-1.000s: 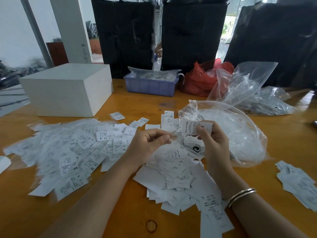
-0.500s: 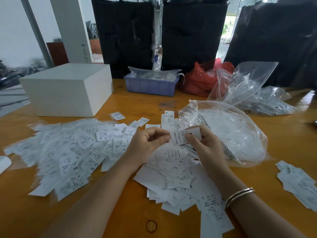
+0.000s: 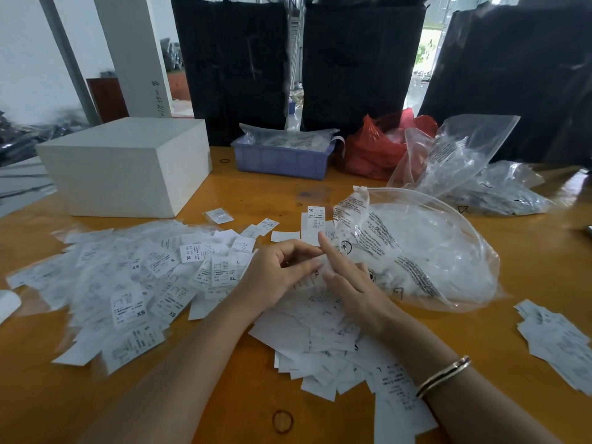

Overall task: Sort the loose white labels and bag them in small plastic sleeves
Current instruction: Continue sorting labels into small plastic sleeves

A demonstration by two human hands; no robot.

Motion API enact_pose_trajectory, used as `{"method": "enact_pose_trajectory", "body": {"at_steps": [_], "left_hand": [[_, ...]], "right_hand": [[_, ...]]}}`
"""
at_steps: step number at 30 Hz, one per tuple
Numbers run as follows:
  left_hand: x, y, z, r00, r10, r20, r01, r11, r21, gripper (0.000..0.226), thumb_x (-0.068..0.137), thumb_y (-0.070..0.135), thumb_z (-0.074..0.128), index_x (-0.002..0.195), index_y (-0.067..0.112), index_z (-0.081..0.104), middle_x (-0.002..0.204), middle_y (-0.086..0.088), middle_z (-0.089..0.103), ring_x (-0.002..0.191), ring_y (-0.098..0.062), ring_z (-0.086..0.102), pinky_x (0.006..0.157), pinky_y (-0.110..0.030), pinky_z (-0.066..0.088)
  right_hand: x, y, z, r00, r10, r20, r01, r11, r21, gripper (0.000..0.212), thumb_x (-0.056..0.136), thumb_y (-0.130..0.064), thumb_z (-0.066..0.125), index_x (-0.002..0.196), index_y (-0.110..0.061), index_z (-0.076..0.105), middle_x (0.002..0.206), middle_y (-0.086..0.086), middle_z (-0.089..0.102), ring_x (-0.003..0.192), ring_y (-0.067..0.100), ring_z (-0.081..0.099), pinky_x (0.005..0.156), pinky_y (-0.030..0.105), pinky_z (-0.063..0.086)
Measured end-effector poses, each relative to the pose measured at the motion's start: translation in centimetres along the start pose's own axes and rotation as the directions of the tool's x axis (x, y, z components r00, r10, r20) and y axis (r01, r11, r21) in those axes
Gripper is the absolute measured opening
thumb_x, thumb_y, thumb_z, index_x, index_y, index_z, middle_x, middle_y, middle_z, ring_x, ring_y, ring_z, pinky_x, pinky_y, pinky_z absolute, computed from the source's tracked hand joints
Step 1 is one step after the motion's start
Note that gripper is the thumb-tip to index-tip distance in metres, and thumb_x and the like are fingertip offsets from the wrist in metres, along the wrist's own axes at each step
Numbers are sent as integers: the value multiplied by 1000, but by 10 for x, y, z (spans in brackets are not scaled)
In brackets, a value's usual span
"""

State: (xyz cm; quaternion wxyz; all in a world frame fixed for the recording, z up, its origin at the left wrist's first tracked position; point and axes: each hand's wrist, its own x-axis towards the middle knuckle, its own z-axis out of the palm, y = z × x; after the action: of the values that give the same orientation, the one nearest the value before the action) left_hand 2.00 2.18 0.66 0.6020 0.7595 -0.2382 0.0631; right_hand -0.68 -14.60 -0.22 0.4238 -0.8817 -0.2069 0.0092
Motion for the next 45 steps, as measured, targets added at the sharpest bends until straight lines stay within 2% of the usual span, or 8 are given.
{"method": "enact_pose_trajectory", "body": {"at_steps": [5,7,11,15,21,30,38,45], "left_hand": [[2,-2,0,1000,-9,-29,11,998,59,17,84,18,69,86,34,66,84,24,69,80,5,64,67,-7,48],[2,-2,-3,991,-24,-134,32,998,58,15,84,20,67,87,35,64,82,21,69,79,7,63,64,-6,47],[4,-4,-22,873,18,-488,164,930,328,8,88,22,64,94,27,64,89,11,67,72,0,62,52,-10,45],[2,-12,-36,810,113,-575,310,750,585,22,88,18,65,110,19,63,105,-2,70,85,-18,66,56,-18,43],[-1,-21,-40,852,68,-519,437,453,777,31,88,21,63,118,27,61,121,0,61,110,-20,52,86,-35,38],[1,-10,-14,945,262,-197,-40,689,724,13,86,8,64,94,14,72,99,-3,66,100,-21,55,86,-35,47],[2,-11,-8,968,205,-147,-68,773,631,14,91,13,60,98,17,70,105,4,66,107,-12,51,93,-24,36],[1,-7,-4,989,131,-74,-87,896,435,16,92,28,57,107,33,62,107,21,57,110,-2,49,95,-25,40]], "right_hand": [[2,-3,2,999,-22,48,29,990,-139,65,87,-60,13,139,-46,-24,150,-25,-2,140,-2,-1,109,27,-10],[4,-3,-2,970,-113,-215,79,984,-161,63,92,-50,21,148,-35,-3,142,-18,32,129,-3,23,109,31,14],[8,19,-32,643,-134,-754,-98,962,-254,39,96,-28,36,132,-21,51,121,-6,54,109,2,39,92,29,26],[8,53,-56,669,266,-693,-593,754,-283,37,97,-25,41,132,-20,52,136,3,48,126,23,36,103,40,22],[8,58,-56,689,310,-655,-652,659,-375,26,95,-28,45,106,-22,68,113,3,57,107,25,42,89,38,24],[7,56,-59,535,239,-810,-560,818,-128,16,93,-26,56,100,-24,70,114,1,63,107,24,45,81,35,18],[3,51,-63,438,175,-882,-341,940,16,23,92,-28,59,110,-20,70,113,-3,62,111,20,48,96,32,23],[-1,13,-34,724,-116,-680,121,992,-40,26,88,-6,61,109,-20,64,80,-17,65,74,1,62,69,10,50]]}}
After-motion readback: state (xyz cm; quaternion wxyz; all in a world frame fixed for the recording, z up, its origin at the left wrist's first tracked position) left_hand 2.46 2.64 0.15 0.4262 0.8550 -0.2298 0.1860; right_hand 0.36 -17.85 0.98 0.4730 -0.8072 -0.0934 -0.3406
